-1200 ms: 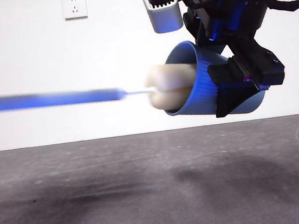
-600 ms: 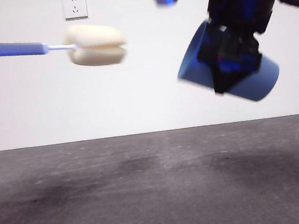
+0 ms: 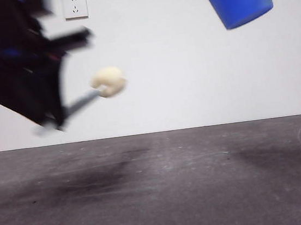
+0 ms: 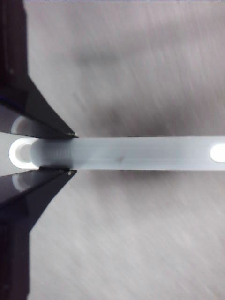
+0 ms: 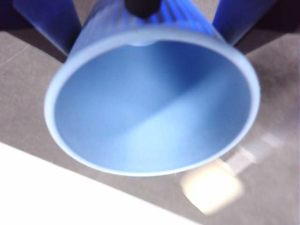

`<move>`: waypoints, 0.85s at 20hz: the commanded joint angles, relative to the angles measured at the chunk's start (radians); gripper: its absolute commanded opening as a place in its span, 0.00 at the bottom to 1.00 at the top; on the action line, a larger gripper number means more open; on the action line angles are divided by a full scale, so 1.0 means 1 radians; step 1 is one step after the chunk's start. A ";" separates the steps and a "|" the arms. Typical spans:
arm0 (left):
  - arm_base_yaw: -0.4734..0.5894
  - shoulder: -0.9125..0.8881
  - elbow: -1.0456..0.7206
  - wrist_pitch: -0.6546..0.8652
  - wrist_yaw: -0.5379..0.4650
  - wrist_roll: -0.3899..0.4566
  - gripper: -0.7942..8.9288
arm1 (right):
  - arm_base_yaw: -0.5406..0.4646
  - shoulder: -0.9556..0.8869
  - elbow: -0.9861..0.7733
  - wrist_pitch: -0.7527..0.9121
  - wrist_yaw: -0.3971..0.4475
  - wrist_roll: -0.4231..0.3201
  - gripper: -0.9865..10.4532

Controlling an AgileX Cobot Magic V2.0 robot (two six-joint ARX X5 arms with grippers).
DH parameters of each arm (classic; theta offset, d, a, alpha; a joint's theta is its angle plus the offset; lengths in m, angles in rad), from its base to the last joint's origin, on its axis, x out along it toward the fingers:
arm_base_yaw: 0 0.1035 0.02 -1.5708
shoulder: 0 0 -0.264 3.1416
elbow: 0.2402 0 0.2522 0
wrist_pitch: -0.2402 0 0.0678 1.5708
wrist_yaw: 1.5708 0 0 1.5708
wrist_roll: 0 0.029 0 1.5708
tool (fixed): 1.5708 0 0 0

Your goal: Pick up the cup brush,pick up the cup,insert the brush into the cup,clean the cup,put the cup brush back,put the cup back to the fixed position on the table

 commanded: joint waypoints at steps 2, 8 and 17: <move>0.003 0.156 -0.007 0.099 0.035 -0.065 0.07 | 0.000 -0.042 0.006 -0.008 -0.002 0.019 0.07; 0.003 0.313 -0.007 0.184 0.064 -0.115 0.07 | 0.000 -0.074 0.006 -0.033 -0.014 0.030 0.07; 0.008 0.358 -0.007 0.219 0.065 -0.148 0.12 | 0.000 -0.074 0.006 -0.061 -0.019 0.095 0.07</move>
